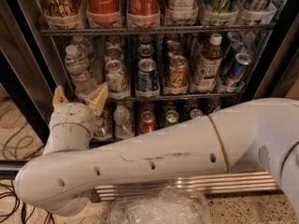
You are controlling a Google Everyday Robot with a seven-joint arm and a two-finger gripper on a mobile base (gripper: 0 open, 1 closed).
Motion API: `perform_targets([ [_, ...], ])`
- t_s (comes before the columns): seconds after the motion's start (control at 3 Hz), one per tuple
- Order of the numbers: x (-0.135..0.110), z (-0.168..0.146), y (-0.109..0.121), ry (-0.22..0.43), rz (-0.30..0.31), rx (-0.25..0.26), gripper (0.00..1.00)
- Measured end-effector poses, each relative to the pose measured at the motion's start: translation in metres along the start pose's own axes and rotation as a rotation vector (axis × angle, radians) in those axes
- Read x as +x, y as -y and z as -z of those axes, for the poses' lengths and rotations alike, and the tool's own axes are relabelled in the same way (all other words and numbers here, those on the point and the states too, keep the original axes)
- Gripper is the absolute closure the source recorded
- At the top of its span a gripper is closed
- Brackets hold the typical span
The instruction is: Pick water bottle from middle shelf of fridge
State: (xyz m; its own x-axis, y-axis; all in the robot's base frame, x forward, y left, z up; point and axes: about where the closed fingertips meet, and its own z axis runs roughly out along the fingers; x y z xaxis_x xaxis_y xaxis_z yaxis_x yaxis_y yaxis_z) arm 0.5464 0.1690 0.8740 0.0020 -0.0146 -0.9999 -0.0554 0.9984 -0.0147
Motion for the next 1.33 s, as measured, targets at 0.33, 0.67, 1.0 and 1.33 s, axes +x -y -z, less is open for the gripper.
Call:
perform_targets([
  [0.33, 0.007, -0.009, -0.001, -0.002, -0.004, 0.012, 0.27],
  [0.67, 0.012, -0.022, -0.003, -0.002, -0.001, 0.009, 0.26],
  [1.0, 0.013, -0.036, -0.003, 0.006, 0.004, 0.006, 0.24],
  [1.33, 0.011, -0.051, -0.002, 0.023, 0.009, 0.009, 0.24],
])
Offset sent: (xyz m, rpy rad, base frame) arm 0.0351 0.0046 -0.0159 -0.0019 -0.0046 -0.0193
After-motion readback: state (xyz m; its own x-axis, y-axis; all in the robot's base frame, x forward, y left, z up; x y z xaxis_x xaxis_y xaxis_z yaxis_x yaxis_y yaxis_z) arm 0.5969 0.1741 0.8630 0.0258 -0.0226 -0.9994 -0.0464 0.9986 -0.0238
